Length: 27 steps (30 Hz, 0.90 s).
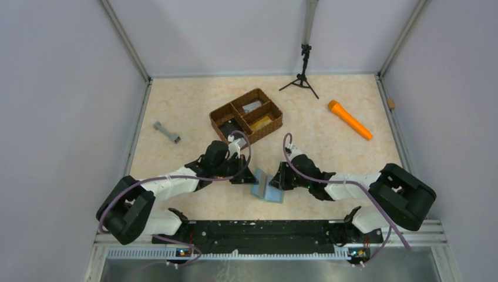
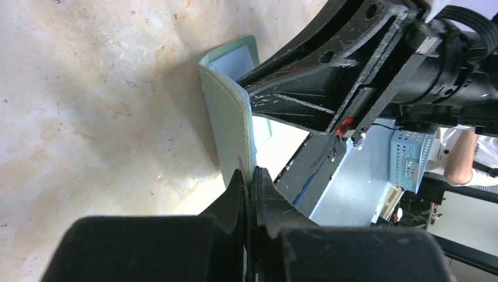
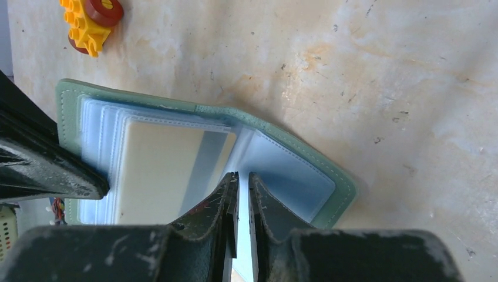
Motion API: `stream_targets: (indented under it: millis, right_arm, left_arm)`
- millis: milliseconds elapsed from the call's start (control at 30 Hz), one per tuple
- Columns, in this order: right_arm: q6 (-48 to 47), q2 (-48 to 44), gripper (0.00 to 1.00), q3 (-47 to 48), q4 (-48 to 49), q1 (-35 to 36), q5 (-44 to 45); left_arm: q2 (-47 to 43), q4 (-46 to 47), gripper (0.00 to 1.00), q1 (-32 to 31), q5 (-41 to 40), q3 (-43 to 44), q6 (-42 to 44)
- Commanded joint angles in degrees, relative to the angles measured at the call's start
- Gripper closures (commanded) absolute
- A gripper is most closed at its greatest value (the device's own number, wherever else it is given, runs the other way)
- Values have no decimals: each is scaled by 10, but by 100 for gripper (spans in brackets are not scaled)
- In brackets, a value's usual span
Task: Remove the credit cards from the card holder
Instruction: Remove the credit card from the card holder.
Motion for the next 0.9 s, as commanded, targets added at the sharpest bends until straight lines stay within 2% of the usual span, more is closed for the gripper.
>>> stream_targets:
  millis: [0,200,333,533,867]
  right_arm:
    - [-8,16,88,-6,25,10,-7]
    - [0,48,89,4,60,17,-19]
    - [2,41,89,2,60,18,-17]
    - [3,32,89,-7,59,19,-13]
    - [8,25,90,-11,62,20,-14]
  left_arm:
    - [-29,23,100,-3,19,17,-13]
    - [-4,43,100,-7,28,15,-16]
    - [17,-13,98,-11,-12,30,10]
    - [40,2,64,-12,-4,29,6]
    - [35,0,40,-15,-11,28,3]
